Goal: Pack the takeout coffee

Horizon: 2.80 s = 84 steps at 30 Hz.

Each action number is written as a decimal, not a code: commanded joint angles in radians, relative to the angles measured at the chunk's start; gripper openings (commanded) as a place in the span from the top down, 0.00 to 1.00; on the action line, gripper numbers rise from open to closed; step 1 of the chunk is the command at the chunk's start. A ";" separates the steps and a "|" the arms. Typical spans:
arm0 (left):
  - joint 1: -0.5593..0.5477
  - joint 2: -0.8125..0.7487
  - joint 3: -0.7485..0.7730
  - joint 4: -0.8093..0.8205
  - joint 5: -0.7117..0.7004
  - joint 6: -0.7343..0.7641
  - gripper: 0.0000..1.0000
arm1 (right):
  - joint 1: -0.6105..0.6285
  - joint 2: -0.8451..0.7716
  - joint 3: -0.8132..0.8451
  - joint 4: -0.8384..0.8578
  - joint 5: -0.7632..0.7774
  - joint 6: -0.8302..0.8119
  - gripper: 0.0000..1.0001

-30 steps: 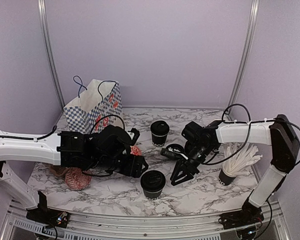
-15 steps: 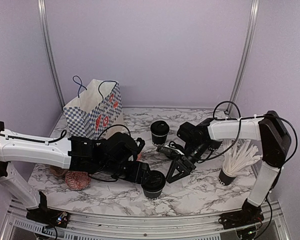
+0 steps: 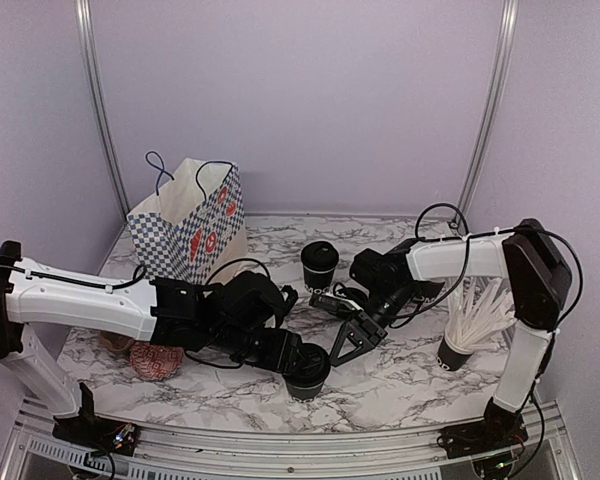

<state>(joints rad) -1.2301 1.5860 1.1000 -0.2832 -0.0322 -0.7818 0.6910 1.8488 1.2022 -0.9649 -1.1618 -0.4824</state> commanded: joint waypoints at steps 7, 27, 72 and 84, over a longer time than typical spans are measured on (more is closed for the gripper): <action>0.005 0.032 -0.015 0.024 0.028 -0.026 0.43 | 0.012 0.050 0.057 -0.047 -0.026 -0.011 0.74; -0.020 0.044 -0.006 0.026 0.009 -0.047 0.34 | 0.032 0.122 0.109 -0.084 -0.024 0.028 0.63; -0.058 -0.050 -0.088 0.066 0.046 -0.142 0.50 | 0.094 0.054 0.104 -0.084 -0.019 0.005 0.67; -0.058 0.013 -0.070 0.111 0.081 -0.142 0.52 | 0.107 0.096 0.141 -0.123 -0.129 -0.022 0.66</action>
<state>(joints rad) -1.2831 1.5219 1.0157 -0.2455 0.0193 -0.9352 0.7551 1.9259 1.2938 -1.1213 -1.1675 -0.4637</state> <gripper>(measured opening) 0.484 0.339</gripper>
